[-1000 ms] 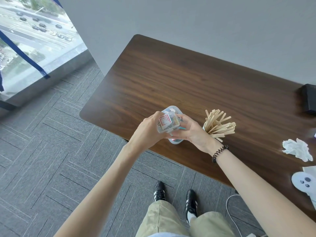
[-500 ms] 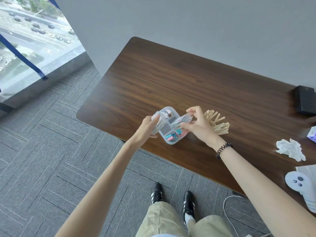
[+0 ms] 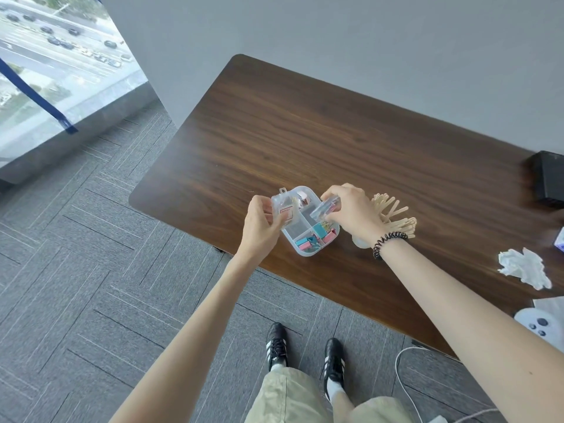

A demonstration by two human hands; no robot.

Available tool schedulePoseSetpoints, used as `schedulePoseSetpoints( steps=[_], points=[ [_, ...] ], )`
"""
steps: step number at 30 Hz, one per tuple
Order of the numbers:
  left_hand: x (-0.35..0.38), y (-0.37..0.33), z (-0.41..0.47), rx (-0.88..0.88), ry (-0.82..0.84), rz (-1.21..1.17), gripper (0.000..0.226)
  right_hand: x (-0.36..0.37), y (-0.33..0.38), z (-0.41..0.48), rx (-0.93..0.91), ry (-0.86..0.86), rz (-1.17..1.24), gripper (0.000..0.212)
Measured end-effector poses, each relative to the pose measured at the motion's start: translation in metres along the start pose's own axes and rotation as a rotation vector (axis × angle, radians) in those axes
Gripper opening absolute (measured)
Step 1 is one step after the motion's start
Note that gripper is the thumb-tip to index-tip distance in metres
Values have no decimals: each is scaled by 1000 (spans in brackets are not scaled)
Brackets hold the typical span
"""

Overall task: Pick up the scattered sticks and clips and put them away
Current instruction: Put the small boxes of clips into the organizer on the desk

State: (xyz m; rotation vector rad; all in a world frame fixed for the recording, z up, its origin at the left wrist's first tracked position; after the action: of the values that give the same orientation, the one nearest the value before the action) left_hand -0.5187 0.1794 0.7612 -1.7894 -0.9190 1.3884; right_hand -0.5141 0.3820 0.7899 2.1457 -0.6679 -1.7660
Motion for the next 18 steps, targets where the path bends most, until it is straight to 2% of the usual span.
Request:
schedulePoseSetpoints(
  steps=[4, 7, 12, 15, 18],
  points=[
    [13, 8, -5, 2, 8, 53, 33, 8, 17, 7, -97, 67, -188, 33],
    [15, 13, -12, 15, -51, 93, 34, 16, 27, 10, -164, 100, -294, 34],
    [13, 14, -19, 19, -184, 73, 32, 15, 41, 10, -267, 54, -434, 23],
    [18, 9, -19, 55, -190, 128, 33, 18, 46, 9, -333, 80, -576, 15],
    [23, 6, -20, 91, -196, 184, 31, 21, 49, 9, -399, 135, -698, 17]
  ],
)
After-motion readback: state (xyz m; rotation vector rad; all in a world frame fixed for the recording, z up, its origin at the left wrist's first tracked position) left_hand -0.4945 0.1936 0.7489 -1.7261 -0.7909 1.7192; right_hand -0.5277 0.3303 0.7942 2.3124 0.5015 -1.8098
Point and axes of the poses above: each hand's wrist, its own z-axis towards the middle knuckle, its own x-axis out of the palm, y = z × x, the point moved 10 cm from there along z, towards the middle knuckle
